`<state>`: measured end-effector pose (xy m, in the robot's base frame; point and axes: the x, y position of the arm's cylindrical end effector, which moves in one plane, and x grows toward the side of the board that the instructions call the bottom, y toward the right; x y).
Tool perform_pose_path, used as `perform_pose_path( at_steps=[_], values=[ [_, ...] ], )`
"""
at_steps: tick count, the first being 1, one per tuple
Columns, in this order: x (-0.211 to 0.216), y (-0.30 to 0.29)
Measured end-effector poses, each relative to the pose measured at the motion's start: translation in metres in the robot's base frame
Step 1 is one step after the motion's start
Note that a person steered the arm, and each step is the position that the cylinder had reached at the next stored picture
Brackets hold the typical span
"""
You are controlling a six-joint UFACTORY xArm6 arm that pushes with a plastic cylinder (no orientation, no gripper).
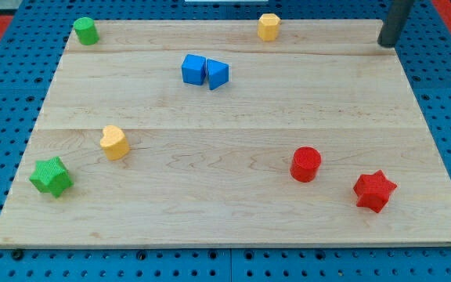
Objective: Slide the yellow hexagon to the center
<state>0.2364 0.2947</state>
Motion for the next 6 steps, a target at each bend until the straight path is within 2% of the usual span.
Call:
perform_pose_path(
  at_steps=[1,2,4,5,6],
  values=[
    [-0.044,0.006],
    [-0.045,-0.038],
    [-0.045,-0.226],
    [-0.038,-0.289],
    [-0.004,-0.291]
  ],
)
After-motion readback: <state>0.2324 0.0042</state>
